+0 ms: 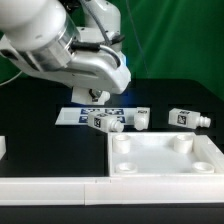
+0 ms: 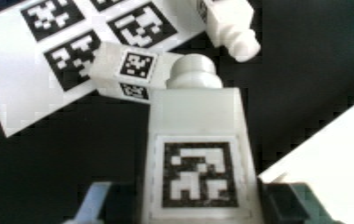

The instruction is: Assemble one leg

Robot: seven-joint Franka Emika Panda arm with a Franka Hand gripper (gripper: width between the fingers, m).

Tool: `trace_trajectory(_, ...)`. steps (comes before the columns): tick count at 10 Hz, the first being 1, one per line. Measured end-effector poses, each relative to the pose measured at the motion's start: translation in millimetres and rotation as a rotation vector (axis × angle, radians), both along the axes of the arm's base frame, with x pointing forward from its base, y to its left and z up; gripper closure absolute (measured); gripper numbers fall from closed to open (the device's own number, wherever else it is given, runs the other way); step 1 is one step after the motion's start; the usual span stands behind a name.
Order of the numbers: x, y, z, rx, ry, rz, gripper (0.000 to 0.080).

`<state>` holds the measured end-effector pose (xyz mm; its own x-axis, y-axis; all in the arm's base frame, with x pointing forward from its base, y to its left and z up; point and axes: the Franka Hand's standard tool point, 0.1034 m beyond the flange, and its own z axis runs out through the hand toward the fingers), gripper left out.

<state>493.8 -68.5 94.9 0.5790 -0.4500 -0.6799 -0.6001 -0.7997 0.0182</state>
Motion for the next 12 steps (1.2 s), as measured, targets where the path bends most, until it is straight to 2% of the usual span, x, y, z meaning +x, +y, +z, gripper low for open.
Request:
trace_trajectory(1, 4.6, -1.9, -4.7, -0.026, -0.043, -0.005, 0.0514)
trace_trajectory(3, 15.8, 8.8, -1.1, -0.104, -0.207, 0.002, 0.0514)
trace_trajectory(4, 27.1, 24.1, 7.1, -0.142, -0.278, 0.016, 0.0514)
trace_trajectory(6, 76.6, 67.3, 32.9, -0.183, -0.49, 0.129, 0.0514)
trace_trajectory(7, 92.1, 76.7, 37.6, -0.208, -0.575, 0.172, 0.0514)
trace_trajectory(9, 88.3, 75.2, 32.2, -0.261, -0.673, 0.15, 0.0514)
trace_trajectory(10, 95.5, 77.7, 32.9, -0.295, -0.76, 0.147, 0.0514)
trace_trajectory(12, 98.6, 81.3, 31.3, -0.352, -0.885, 0.232, 0.0513)
